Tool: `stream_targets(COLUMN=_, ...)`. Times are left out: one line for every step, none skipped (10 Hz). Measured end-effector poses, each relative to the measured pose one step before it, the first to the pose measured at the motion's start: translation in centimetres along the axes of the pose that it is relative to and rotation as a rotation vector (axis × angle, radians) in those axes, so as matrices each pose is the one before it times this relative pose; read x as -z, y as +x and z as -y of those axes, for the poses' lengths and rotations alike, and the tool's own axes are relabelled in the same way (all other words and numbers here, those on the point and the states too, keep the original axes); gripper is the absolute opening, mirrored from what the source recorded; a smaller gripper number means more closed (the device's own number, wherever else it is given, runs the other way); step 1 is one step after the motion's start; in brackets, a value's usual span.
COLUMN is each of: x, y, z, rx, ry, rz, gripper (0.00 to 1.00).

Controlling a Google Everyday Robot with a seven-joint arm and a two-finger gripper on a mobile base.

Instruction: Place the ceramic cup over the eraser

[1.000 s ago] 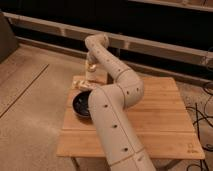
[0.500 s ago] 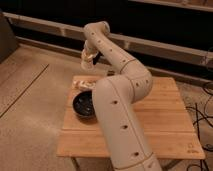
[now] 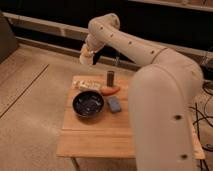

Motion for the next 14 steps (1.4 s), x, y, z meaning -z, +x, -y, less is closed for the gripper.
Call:
stream_targets(x=1.076, y=0.256, z=0.530, rx=-0.01670, ry=0.00918, rz=0.03446, gripper=0.00)
stream_targets(x=0.563, y=0.047, z=0.826, rx=-0.02033, ry=0.01091, rz=0.02753, gripper=0.00)
stream_targets(x=-0.032, y=0.019, z=0.655, rx=-0.01730, ry=0.00752, rz=0.01458, gripper=0.00)
stream_targets(x=-0.796, y=0.026, z=1.825, rx=-0.04037, ry=0.02238, rz=0.01332, gripper=0.00)
stream_targets(x=-0.843, y=0.095, z=1.323, rx=-0.02866, ry=0.01629, rz=-0.00200, gripper=0.00)
stream_targets(x=-1.765, y=0.341, z=2.078, rx=-0.05125, ry=0.02435, rz=-0.01882, gripper=0.00)
stream_targets(x=-1.749, y=0.389, z=1.526, rx=-0.05132, ry=0.01318, rz=-0.03302, gripper=0.00)
stream_targets(x=-1.096, y=0.057, z=0.689, rx=-0.03096, ry=0.00525, rz=-0.03262, gripper=0.00)
stream_targets(x=-0.345, y=-0.532, z=0.005, rx=-0.01094, ry=-0.00463, rz=-0.01826, gripper=0.00)
stream_targets(x=0.294, y=-0.906, z=-0.384, rx=0.00561, ry=-0.00788, rz=-0.01054, gripper=0.00)
stream_targets(x=1.097, y=-0.993, z=-0.844, rx=0.02938, ry=-0.00934, rz=-0.01105, gripper=0.00)
stream_targets(x=0.463, y=-0.236, z=-0.481, rx=0.02636, ry=-0.00108, rz=-0.01280, gripper=0.00)
stream_targets(x=0.758, y=0.092, z=-1.006, rx=0.06204, ry=-0.00018, rz=-0.03985, gripper=0.00)
stream_targets(x=0.217, y=0.373, z=-0.427, rx=0.03085, ry=-0.00273, rz=-0.02814, gripper=0.00)
